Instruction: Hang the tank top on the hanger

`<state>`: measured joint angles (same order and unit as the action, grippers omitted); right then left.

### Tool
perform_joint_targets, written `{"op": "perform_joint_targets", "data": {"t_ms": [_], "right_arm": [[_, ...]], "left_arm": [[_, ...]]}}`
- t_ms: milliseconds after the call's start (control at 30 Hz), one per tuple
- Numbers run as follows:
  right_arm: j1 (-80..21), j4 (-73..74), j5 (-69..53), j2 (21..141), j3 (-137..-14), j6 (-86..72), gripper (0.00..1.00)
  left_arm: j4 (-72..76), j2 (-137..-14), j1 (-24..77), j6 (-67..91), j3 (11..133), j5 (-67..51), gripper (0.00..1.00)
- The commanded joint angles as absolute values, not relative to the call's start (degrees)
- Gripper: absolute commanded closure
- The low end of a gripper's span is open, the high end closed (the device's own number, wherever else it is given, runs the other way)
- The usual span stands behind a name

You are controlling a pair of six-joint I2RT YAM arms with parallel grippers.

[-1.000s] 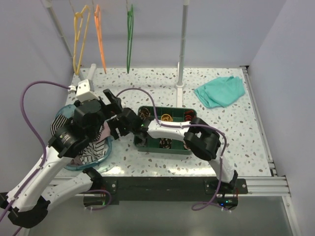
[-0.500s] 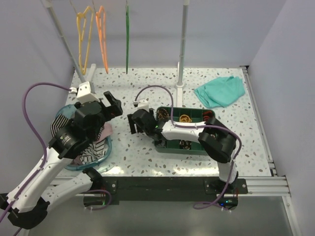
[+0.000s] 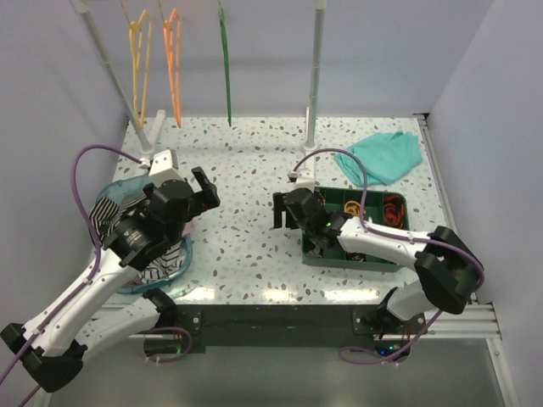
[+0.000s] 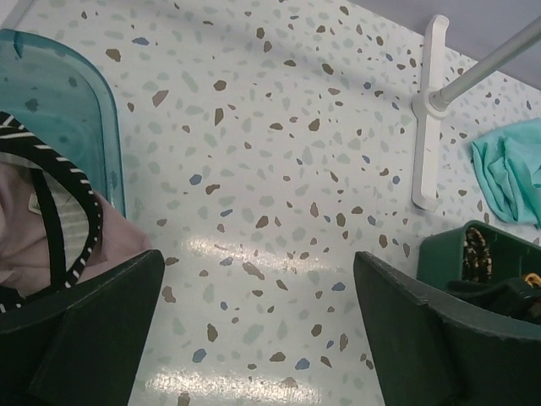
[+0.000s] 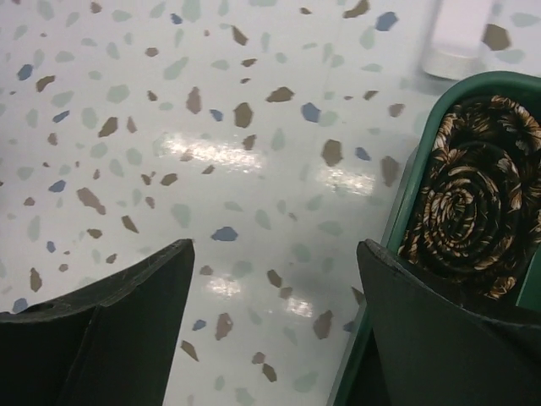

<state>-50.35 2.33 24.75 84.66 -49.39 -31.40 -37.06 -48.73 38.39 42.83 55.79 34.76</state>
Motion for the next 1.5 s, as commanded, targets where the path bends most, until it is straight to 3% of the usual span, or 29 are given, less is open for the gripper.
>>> {"op": "perform_joint_targets", "data": {"t_ms": [0,367,600,833,1000,1267,1467], "right_arm": [[-46.58,8.78,27.15,81.13,-45.62,-32.61,0.17],[-39.64,11.78,26.9,76.56,-40.79,-32.87,0.16],[-38.06,14.67,27.16,69.97,-38.85,-32.08,0.15],[-38.06,15.73,17.77,62.76,-43.84,-28.83,0.15],[-38.67,15.03,7.23,64.86,-48.25,-27.77,0.16],[-41.22,10.55,1.32,70.92,-50.8,-27.07,0.17],[-41.4,9.14,-1.04,74.0,-50.98,-26.54,0.17]], "left_arm": [[-34.98,-49.48,38.5,47.81,54.24,36.04,0.0],[-37.52,-49.57,37.36,52.64,51.42,37.18,0.0],[-40.16,-49.31,31.39,58.17,47.12,34.73,0.0],[-44.54,-49.74,25.93,64.06,46.05,40.42,0.06],[-55.88,-49.84,25.93,72.57,50.53,47.7,0.09],[-70.46,-51.32,23.82,79.27,59.4,61.07,0.12],[-65.34,-55.19,13.91,71.13,60.91,60.48,0.12]]}}
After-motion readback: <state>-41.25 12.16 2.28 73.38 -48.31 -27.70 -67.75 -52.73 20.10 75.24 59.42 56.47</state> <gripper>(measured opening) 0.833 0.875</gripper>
